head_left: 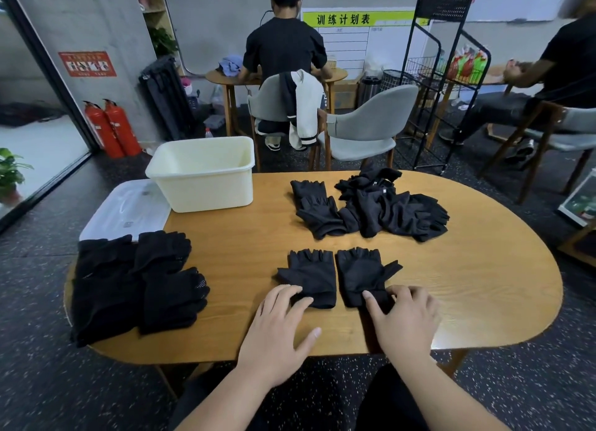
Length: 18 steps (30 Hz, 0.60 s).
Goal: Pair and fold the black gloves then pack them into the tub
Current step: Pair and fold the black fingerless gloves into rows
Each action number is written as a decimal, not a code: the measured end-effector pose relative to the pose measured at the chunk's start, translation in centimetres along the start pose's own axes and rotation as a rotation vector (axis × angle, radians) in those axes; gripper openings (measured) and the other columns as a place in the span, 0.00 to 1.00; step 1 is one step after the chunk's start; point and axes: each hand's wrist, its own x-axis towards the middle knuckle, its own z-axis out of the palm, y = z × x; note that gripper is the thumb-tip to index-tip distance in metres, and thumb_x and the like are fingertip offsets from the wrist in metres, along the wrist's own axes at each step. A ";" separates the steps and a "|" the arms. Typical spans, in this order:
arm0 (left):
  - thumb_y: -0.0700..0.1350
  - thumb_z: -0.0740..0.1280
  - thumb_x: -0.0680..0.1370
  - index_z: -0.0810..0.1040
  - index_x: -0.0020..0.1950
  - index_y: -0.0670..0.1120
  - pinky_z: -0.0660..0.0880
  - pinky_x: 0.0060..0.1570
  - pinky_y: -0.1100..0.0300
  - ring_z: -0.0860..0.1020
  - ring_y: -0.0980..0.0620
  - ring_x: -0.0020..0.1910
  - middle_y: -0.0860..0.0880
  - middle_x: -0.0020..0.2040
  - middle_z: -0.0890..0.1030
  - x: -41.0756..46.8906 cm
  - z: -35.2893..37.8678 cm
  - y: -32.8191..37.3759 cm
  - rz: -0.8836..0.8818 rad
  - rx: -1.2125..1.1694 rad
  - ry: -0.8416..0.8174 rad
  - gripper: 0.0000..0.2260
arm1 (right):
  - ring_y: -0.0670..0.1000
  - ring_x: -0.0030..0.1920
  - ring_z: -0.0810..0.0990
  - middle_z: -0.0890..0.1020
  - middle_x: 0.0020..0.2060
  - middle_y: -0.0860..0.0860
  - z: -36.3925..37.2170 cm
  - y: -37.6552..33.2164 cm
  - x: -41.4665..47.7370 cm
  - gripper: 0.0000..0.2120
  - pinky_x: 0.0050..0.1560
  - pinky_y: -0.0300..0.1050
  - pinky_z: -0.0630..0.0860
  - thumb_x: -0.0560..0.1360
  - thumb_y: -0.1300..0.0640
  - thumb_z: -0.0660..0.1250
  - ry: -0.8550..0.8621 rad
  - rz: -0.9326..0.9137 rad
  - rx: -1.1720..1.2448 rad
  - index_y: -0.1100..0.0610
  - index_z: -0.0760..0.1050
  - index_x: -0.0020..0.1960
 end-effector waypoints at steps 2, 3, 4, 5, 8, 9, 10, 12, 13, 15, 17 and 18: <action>0.69 0.49 0.84 0.64 0.81 0.58 0.57 0.80 0.54 0.48 0.57 0.82 0.59 0.79 0.57 0.0 0.0 -0.1 -0.002 -0.004 -0.007 0.29 | 0.61 0.60 0.73 0.80 0.54 0.53 -0.3 0.0 0.3 0.26 0.59 0.60 0.71 0.73 0.30 0.70 -0.021 -0.024 0.050 0.50 0.80 0.58; 0.69 0.49 0.84 0.65 0.81 0.57 0.57 0.80 0.54 0.50 0.56 0.81 0.59 0.78 0.58 0.0 0.0 -0.1 0.002 -0.002 -0.010 0.29 | 0.59 0.60 0.73 0.81 0.52 0.50 -0.6 0.0 0.5 0.22 0.58 0.59 0.71 0.74 0.33 0.72 -0.046 -0.031 0.102 0.49 0.79 0.57; 0.69 0.49 0.84 0.65 0.81 0.57 0.57 0.80 0.54 0.51 0.56 0.80 0.59 0.77 0.59 0.0 0.0 -0.1 0.005 -0.002 -0.014 0.29 | 0.58 0.58 0.74 0.81 0.50 0.48 -1.0 -0.2 0.7 0.18 0.57 0.58 0.73 0.75 0.36 0.73 -0.083 -0.043 0.175 0.48 0.77 0.56; 0.69 0.50 0.84 0.65 0.81 0.57 0.57 0.79 0.55 0.52 0.56 0.80 0.59 0.76 0.59 0.1 0.0 -0.1 0.007 -0.004 -0.018 0.30 | 0.56 0.56 0.76 0.82 0.48 0.47 -1.6 -0.5 0.9 0.15 0.55 0.56 0.74 0.76 0.40 0.74 -0.123 -0.058 0.257 0.46 0.75 0.55; 0.69 0.50 0.83 0.65 0.81 0.58 0.59 0.78 0.56 0.56 0.58 0.77 0.61 0.74 0.60 0.2 0.0 -0.2 0.007 -0.019 -0.023 0.29 | 0.50 0.49 0.81 0.82 0.50 0.44 -3.9 -2.3 1.8 0.12 0.44 0.45 0.75 0.79 0.50 0.74 -0.177 -0.122 0.446 0.44 0.73 0.57; 0.69 0.50 0.83 0.65 0.81 0.58 0.60 0.77 0.56 0.57 0.59 0.77 0.61 0.74 0.60 0.1 0.0 -0.3 0.007 -0.030 -0.020 0.29 | 0.48 0.48 0.81 0.82 0.52 0.43 -4.7 -3.1 2.2 0.12 0.43 0.40 0.73 0.79 0.53 0.74 -0.167 -0.152 0.479 0.44 0.73 0.58; 0.69 0.51 0.83 0.65 0.81 0.58 0.60 0.77 0.56 0.57 0.60 0.76 0.61 0.74 0.61 0.1 0.0 -0.3 0.010 -0.042 -0.018 0.29 | 0.47 0.49 0.81 0.82 0.52 0.43 -5.4 -4.0 2.8 0.12 0.43 0.36 0.72 0.80 0.55 0.73 -0.152 -0.187 0.499 0.44 0.73 0.58; 0.69 0.51 0.83 0.65 0.81 0.58 0.60 0.77 0.57 0.57 0.60 0.76 0.62 0.73 0.61 0.0 0.0 -0.3 0.023 -0.060 -0.018 0.29 | 0.46 0.52 0.80 0.81 0.53 0.44 -6.7 -6.0 4.1 0.13 0.46 0.31 0.70 0.80 0.58 0.73 -0.116 -0.273 0.496 0.44 0.75 0.58; 0.68 0.52 0.84 0.65 0.82 0.57 0.59 0.77 0.58 0.57 0.61 0.76 0.62 0.73 0.61 0.0 -0.1 -0.3 0.030 -0.067 -0.017 0.29 | 0.45 0.53 0.79 0.80 0.53 0.44 -7.3 -6.9 4.7 0.13 0.47 0.30 0.69 0.80 0.60 0.73 -0.093 -0.319 0.490 0.45 0.76 0.59; 0.68 0.52 0.84 0.64 0.82 0.57 0.58 0.78 0.58 0.57 0.62 0.76 0.62 0.74 0.62 -0.1 -0.1 -0.3 0.038 -0.086 -0.017 0.29 | 0.44 0.54 0.77 0.79 0.55 0.42 -8.4 -8.8 5.4 0.13 0.51 0.32 0.72 0.80 0.60 0.72 -0.044 -0.419 0.461 0.48 0.77 0.62; 0.68 0.53 0.84 0.64 0.82 0.57 0.57 0.78 0.59 0.57 0.62 0.76 0.63 0.74 0.62 -0.1 -0.2 -0.3 0.043 -0.103 -0.015 0.29 | 0.45 0.56 0.78 0.80 0.55 0.43 -8.6 -10.1 5.2 0.14 0.55 0.39 0.75 0.79 0.61 0.72 0.032 -0.600 0.378 0.51 0.79 0.64; 0.68 0.53 0.84 0.64 0.82 0.57 0.57 0.78 0.59 0.57 0.62 0.76 0.63 0.75 0.62 -0.1 -0.2 -0.3 0.049 -0.106 -0.016 0.29 | 0.48 0.56 0.78 0.81 0.55 0.45 -8.2 -10.4 4.8 0.15 0.56 0.42 0.76 0.78 0.61 0.73 0.052 -0.715 0.328 0.52 0.80 0.63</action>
